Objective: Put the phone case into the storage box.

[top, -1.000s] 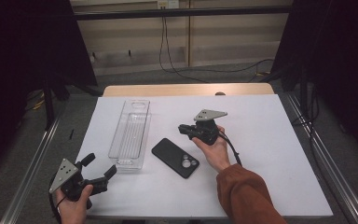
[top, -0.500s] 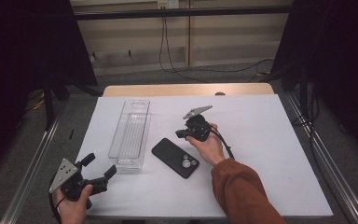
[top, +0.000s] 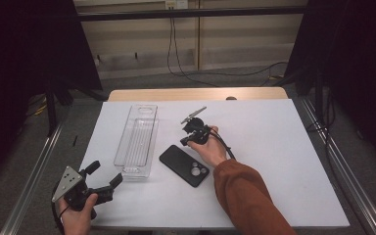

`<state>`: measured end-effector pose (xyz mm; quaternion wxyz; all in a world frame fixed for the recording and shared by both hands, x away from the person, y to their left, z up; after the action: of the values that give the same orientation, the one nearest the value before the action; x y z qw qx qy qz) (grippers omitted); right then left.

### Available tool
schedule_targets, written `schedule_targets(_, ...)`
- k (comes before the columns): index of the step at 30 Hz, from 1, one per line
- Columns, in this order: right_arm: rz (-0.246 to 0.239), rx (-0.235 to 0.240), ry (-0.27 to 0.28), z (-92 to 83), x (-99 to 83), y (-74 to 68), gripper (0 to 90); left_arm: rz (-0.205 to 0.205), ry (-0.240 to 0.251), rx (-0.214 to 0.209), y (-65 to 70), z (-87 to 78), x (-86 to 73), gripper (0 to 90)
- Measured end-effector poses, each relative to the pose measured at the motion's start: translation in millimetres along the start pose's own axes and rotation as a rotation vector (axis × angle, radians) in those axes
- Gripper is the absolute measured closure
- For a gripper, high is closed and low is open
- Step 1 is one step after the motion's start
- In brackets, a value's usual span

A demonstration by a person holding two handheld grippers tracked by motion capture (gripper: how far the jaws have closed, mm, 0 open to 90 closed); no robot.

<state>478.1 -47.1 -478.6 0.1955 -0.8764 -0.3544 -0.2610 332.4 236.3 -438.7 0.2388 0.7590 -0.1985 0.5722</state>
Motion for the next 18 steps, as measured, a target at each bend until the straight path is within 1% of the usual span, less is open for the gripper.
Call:
schedule_targets(1, -0.003, -0.002, -0.011, 2.0, 2.1, -0.8, 90.0, 0.001, -0.001, 0.000, -0.1, 0.0, 0.0, 3.4)
schedule_targets(2, -0.013, -0.019, -0.029, 7.0, 6.2, -0.9, 90.0, 0.003, -0.001, -0.001, 0.0, -0.1, 0.1, 3.5)
schedule_targets(3, -0.013, -0.019, -0.029, 7.0, 6.2, -0.9, 90.0, 0.003, -0.001, -0.001, 0.0, -0.1, 0.1, 3.4)
schedule_targets(4, -0.019, -0.030, -0.041, 12.3, 10.1, -1.8, 90.0, 0.002, 0.000, -0.001, 0.0, -0.1, 0.1, 3.5)
schedule_targets(6, -0.028, -0.047, -0.054, 18.0, 12.3, -2.8, 90.0, 0.002, -0.001, -0.001, -0.3, -0.2, 0.0, 3.5)
schedule_targets(7, -0.028, -0.047, -0.054, 18.0, 12.3, -2.8, 90.0, 0.002, -0.001, -0.001, -0.3, -0.2, 0.0, 3.4)
schedule_targets(9, -0.028, -0.070, -0.070, 24.5, 11.9, -3.7, 90.0, 0.000, -0.003, -0.002, -0.6, -0.5, -0.3, 3.4)
schedule_targets(11, -0.035, -0.073, -0.076, 26.0, 11.2, -2.8, 90.0, 0.000, -0.003, -0.002, -0.6, -0.5, -0.3, 3.5)
schedule_targets(12, -0.031, -0.085, -0.083, 28.9, 10.6, -1.9, 90.0, 0.000, -0.002, -0.003, -0.3, -0.4, -0.2, 3.4)
schedule_targets(15, -0.038, -0.084, -0.081, 29.7, 11.5, -0.9, 90.0, 0.001, 0.000, -0.002, -0.3, -0.4, 0.1, 3.4)
schedule_targets(17, -0.045, -0.076, -0.078, 31.8, 13.3, -3.8, 90.0, 0.002, 0.000, -0.001, -0.5, -0.4, 0.1, 3.5)
schedule_targets(18, -0.055, -0.083, -0.079, 32.3, 13.6, -4.7, 90.0, 0.003, 0.000, 0.003, -0.5, -0.7, 0.2, 3.5)
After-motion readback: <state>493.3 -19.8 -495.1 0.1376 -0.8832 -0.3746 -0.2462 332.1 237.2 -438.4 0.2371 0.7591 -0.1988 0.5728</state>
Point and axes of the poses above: each handheld gripper's, and its own axes: z roughly forward along the jaws, x roughly out of its top, y roughly to its right, the point moved 6 cm from there along z, roughly forward along the jaws, and after that the axes turned 1 degree about z, right-handed, at the moved point
